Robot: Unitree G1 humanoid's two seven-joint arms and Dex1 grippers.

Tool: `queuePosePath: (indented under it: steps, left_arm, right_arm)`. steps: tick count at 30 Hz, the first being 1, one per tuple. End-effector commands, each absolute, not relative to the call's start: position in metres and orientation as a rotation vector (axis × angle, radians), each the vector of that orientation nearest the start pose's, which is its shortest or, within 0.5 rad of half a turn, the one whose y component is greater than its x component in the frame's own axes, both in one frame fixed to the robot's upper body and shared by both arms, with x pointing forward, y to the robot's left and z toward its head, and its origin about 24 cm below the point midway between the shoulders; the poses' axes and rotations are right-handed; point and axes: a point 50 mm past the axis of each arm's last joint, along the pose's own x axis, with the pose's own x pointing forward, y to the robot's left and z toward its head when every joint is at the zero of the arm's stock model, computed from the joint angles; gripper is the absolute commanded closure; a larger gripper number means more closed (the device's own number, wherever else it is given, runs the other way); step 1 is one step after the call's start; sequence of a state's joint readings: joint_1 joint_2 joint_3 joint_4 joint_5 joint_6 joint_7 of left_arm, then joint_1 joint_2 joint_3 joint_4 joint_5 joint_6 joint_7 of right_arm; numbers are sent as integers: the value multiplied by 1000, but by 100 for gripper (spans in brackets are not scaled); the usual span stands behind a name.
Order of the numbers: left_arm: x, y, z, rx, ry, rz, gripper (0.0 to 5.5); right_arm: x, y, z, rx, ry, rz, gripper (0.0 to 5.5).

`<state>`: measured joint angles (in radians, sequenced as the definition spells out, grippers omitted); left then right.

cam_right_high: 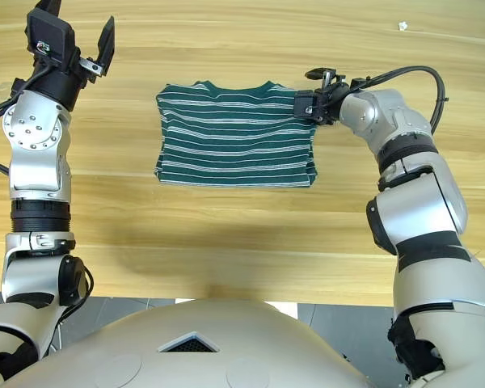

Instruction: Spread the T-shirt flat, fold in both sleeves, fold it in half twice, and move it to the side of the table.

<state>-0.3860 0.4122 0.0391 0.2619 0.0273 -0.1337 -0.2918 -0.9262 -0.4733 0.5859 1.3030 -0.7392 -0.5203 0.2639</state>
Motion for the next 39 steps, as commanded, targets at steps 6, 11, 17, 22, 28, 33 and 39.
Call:
queuePosePath:
  steps: [6, 11, 17, 22, 28, 33, 39]
  left_arm:
    - [306, 212, 111, 439, -168, -235, 180]
    - [300, 208, 108, 433, -161, -237, 180]
    - [293, 203, 105, 421, -166, -251, 180]
    - [287, 195, 104, 408, -176, -268, 180]
    - [275, 188, 95, 372, -154, -280, 180]
    - [267, 180, 87, 351, -133, -292, 180]
    - [269, 181, 85, 353, -125, -294, 180]
  right_arm:
    - [348, -252, 42, -1612, 423, 791, 211]
    - [298, -289, 23, -1363, 732, 1151, 211]
    - [238, -238, 51, -1017, 528, 1692, 211]
    - [217, -209, 61, -977, 402, 1783, 211]
    - [212, -205, 55, -1028, 400, 1730, 211]
    - [208, -197, 41, -999, 364, 1703, 211]
    - [213, -168, 34, -965, 209, 1709, 211]
